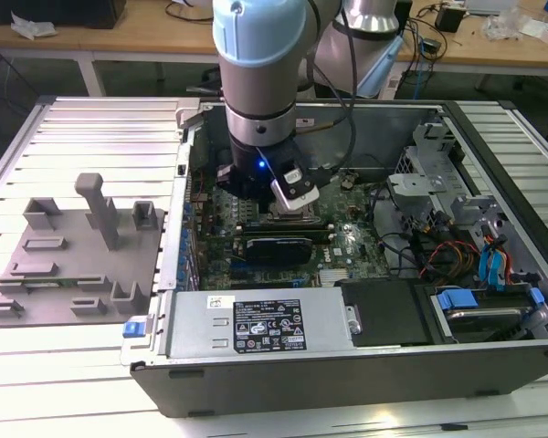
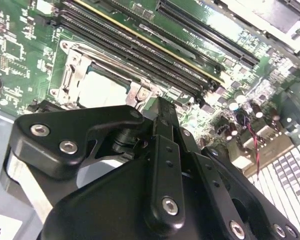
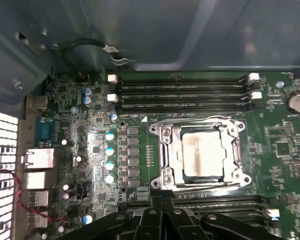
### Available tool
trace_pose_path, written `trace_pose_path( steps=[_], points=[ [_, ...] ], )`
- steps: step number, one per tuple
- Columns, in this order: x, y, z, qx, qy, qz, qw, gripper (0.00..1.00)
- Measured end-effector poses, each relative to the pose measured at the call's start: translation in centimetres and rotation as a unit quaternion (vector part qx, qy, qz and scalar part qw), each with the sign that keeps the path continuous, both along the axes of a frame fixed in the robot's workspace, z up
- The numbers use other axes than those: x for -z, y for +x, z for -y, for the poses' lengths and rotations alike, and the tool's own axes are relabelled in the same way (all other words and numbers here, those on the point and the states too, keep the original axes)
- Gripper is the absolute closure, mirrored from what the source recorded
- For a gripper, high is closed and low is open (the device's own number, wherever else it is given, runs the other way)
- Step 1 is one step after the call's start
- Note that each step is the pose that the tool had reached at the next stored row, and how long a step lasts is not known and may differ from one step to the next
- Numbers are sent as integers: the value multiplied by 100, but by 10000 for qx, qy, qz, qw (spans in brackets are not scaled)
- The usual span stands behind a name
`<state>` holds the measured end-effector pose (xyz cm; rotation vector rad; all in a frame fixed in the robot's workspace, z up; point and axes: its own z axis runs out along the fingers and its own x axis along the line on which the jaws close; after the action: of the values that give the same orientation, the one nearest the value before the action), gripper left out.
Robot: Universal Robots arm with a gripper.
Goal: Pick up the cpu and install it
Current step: 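Install the second cpu locking lever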
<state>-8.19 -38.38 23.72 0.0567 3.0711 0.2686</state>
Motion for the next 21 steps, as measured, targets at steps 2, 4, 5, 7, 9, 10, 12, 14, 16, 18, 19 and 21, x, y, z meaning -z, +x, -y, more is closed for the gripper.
trace_pose_path(
  steps=[2, 4, 5, 7, 9, 10, 12, 14, 16, 18, 19, 21],
  points=[
    [-52, 1, -1, 1, -8, 0, 10000, 89],
    [-100, 2, -1, 2, -19, 0, 10000, 89],
    [-113, 2, -2, 3, -35, 0, 10000, 89],
    [-118, 2, -4, 4, -161, 0, 9999, 89],
    [-118, 2, -11, 8, -320, 0, 9995, 89],
    [-118, 3, -20, 9, -365, 1, 9993, 89],
    [-118, 13, -48, 10, -411, 1, 9992, 89],
    [-118, 51, -72, 10, -437, 0, 9990, 89],
    [-118, 129, -97, 13, -461, 0, 9989, 89],
    [-118, 189, -117, 15, -473, 0, 9989, 89],
    [-118, 222, -131, 16, -479, 0, 9989, 89],
    [-118, 291, -248, 17, -500, 0, 9987, 89]
  ],
)
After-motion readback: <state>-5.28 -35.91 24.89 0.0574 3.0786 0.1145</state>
